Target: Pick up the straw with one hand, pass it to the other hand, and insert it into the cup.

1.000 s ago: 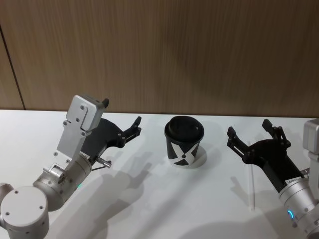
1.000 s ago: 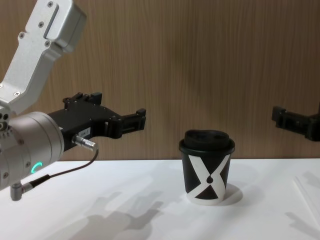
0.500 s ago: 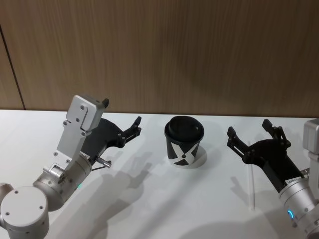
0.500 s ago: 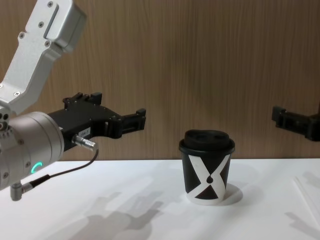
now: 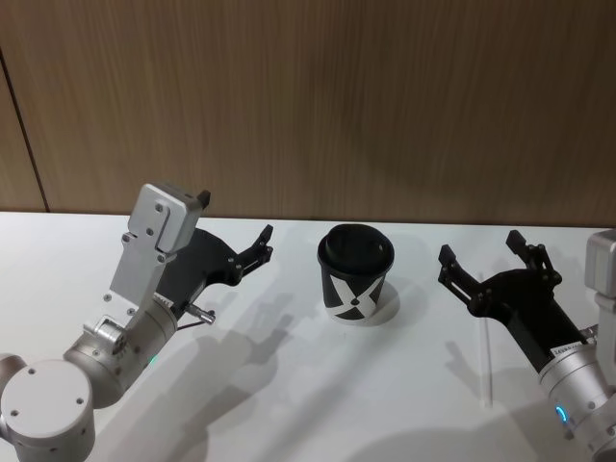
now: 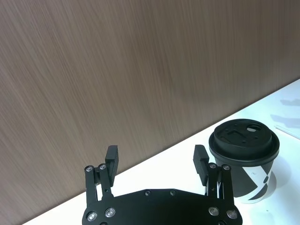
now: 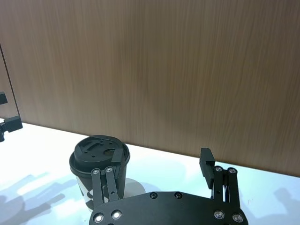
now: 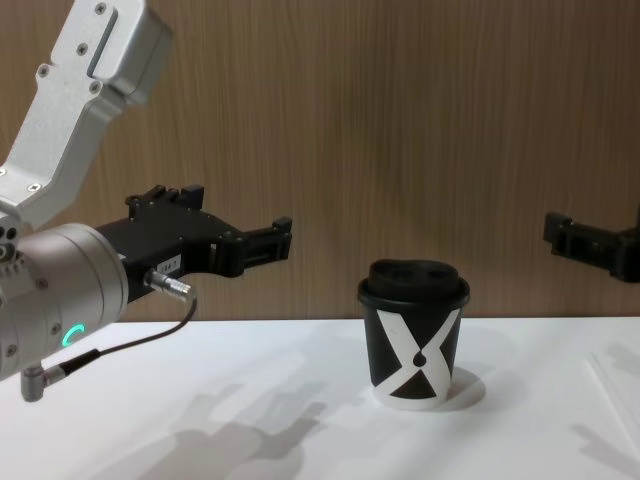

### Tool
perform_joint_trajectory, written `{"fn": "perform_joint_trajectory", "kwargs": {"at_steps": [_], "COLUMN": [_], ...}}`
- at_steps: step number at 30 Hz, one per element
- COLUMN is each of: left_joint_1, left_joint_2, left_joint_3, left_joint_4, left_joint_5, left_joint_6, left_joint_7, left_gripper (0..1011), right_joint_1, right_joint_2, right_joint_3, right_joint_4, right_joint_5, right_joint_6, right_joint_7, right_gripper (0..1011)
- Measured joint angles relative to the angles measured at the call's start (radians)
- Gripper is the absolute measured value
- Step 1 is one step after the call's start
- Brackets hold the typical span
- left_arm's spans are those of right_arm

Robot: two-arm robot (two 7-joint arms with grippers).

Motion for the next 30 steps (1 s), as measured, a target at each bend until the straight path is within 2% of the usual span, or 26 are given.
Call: {"fn": "perform_joint_trajectory", "kwargs": {"at_steps": [30], "left_joint_1": [0.000], "left_joint_2": [0.000], "left_joint_3": [0.000], "left_joint_4": [0.000], "left_joint_5": [0.000], "left_joint_6": [0.000], "left_joint_7": [0.000], "left_gripper": [1003], "right_joint_1": [0.000], "right_joint_2": [0.000], "right_joint_3": [0.000], "right_joint_4": [0.000], "right_joint_5": [-0.001], "right_joint_6": [0.000], "right_joint_7": [0.000], "right_gripper": [1001]}}
